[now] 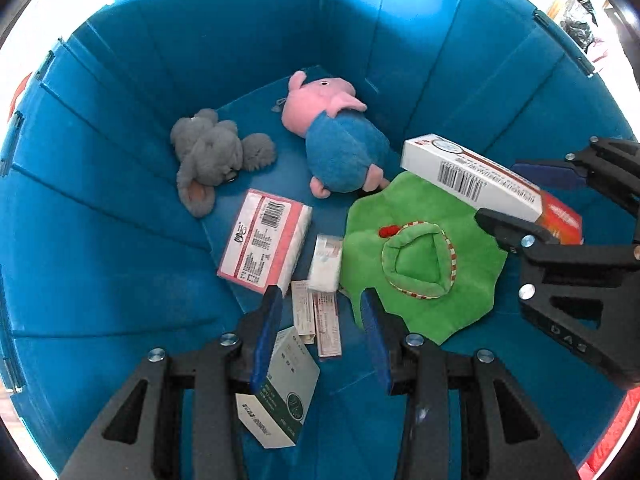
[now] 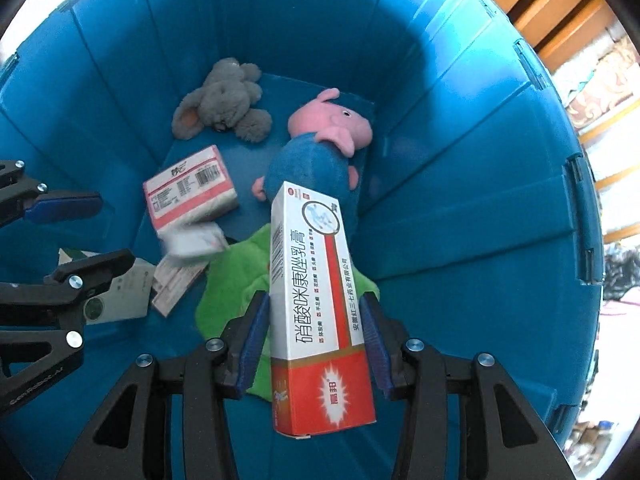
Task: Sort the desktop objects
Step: 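Carry the white box and ointment box over the crate and open both grippers, then return both grippers from the crate to the pile, then grasp the white paracetamol box with the left gripper while the right grasps a slim white box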
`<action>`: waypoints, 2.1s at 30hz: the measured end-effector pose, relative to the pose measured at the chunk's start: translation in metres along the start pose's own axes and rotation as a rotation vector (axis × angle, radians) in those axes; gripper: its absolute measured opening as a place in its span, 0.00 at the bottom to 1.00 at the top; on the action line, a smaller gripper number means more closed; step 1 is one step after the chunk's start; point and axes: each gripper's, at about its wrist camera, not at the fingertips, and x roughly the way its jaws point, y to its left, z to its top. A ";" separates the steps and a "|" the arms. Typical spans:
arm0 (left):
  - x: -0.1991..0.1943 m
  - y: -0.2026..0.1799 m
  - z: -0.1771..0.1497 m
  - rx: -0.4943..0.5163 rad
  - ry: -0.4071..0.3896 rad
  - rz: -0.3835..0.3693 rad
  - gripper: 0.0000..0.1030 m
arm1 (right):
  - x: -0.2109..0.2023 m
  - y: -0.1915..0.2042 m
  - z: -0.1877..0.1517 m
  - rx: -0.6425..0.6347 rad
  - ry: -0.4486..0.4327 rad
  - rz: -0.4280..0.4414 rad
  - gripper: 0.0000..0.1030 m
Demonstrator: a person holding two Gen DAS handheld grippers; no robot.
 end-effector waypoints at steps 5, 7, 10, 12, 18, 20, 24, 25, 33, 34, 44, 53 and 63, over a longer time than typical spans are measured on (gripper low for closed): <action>-0.005 0.002 0.001 -0.007 -0.006 0.006 0.39 | -0.002 0.000 0.000 0.002 -0.018 -0.035 0.50; -0.010 0.003 0.001 -0.009 -0.014 0.001 0.39 | -0.002 0.001 0.000 0.002 -0.018 -0.038 0.62; -0.022 0.006 -0.002 -0.011 -0.035 -0.013 0.39 | -0.008 0.002 -0.002 0.006 -0.027 -0.038 0.71; -0.033 0.009 -0.005 -0.016 -0.063 -0.022 0.39 | -0.016 0.002 -0.004 0.016 -0.045 -0.035 0.75; -0.093 0.022 -0.033 -0.016 -0.251 -0.001 0.39 | -0.066 0.018 -0.013 0.024 -0.184 -0.034 0.88; -0.117 0.030 -0.049 -0.019 -0.330 0.017 0.39 | -0.086 0.029 -0.018 0.012 -0.247 -0.037 0.95; -0.153 0.056 -0.090 -0.095 -0.459 0.055 0.39 | -0.128 0.058 -0.026 -0.005 -0.387 -0.012 0.97; -0.160 0.065 -0.103 -0.115 -0.489 0.070 0.43 | -0.135 0.064 -0.027 -0.006 -0.415 -0.003 0.99; -0.181 0.151 -0.222 -0.334 -0.709 0.252 0.66 | -0.183 0.143 -0.038 -0.021 -0.648 0.125 1.00; -0.180 0.165 -0.238 -0.364 -0.716 0.272 0.66 | -0.186 0.156 -0.039 -0.028 -0.673 0.144 1.00; -0.132 0.275 -0.389 -0.675 -0.627 0.396 0.66 | -0.176 0.297 -0.038 -0.152 -0.728 0.382 1.00; -0.035 0.322 -0.496 -0.882 -0.398 0.340 0.66 | -0.091 0.402 -0.042 -0.246 -0.561 0.427 1.00; 0.060 0.324 -0.509 -0.985 -0.241 0.248 0.66 | -0.002 0.434 -0.057 -0.222 -0.362 0.408 1.00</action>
